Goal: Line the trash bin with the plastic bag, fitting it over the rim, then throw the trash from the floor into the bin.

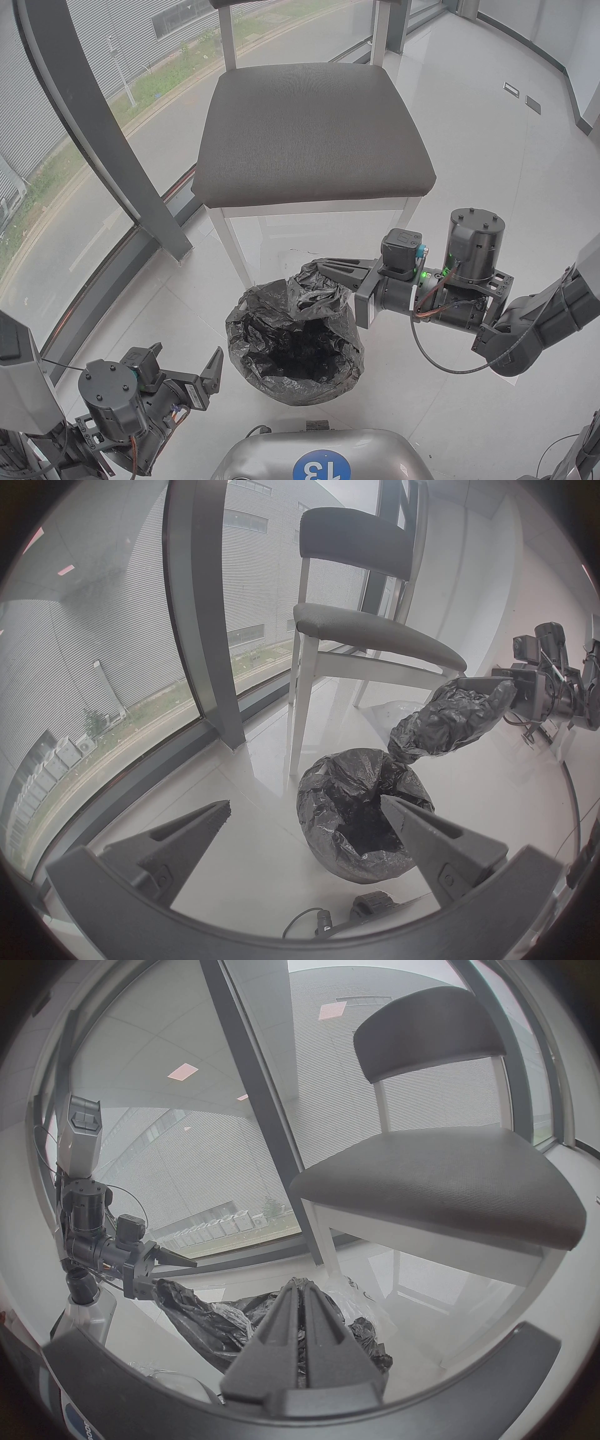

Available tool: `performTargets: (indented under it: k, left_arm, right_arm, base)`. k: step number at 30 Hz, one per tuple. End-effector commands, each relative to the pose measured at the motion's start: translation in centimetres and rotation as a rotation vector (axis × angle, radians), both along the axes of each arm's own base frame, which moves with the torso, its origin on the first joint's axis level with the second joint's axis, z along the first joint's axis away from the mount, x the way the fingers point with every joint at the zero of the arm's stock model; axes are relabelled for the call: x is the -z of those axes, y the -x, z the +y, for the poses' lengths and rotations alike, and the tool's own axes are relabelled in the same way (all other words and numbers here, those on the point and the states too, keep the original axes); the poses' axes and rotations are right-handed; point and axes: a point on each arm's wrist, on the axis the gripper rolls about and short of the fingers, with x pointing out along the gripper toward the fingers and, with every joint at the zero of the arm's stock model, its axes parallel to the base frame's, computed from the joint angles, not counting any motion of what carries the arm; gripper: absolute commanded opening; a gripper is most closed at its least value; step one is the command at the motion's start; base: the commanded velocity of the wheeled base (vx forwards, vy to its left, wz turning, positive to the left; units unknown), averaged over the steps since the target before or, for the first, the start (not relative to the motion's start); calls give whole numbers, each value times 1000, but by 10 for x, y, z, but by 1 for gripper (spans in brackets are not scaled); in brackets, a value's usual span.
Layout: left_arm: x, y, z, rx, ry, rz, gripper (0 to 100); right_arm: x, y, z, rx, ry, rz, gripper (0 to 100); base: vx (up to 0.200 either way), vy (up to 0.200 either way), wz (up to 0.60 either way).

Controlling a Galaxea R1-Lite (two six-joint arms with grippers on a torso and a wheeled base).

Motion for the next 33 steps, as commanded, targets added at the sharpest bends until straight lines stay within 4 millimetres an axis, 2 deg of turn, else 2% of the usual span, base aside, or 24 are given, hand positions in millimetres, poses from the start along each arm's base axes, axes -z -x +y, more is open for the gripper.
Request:
performTargets:
  k: [1,8,17,18,33]
  left_arm:
    - [-1,3,2,-5,8,-6,100]
    - [2,8,-5,7,32,8,100]
    - [4,8,-6,11,27,13,100]
    - [3,8,-5,8,28,12,100]
    - [4,8,-5,0,21,10,100]
  right_arm:
    - [10,-11,11,-21,10,8,0]
    - [19,-13,33,-68,14,14,0]
    - [19,-7,43,-98,12,18,0]
    - [20,-6,44,-102,15,22,100]
    - [23,-5,41,-96,27,44,100]
  base:
    - [0,0,0]
    - [0,0,0]
    - [0,0,0]
    - [0,0,0]
    - [0,0,0]
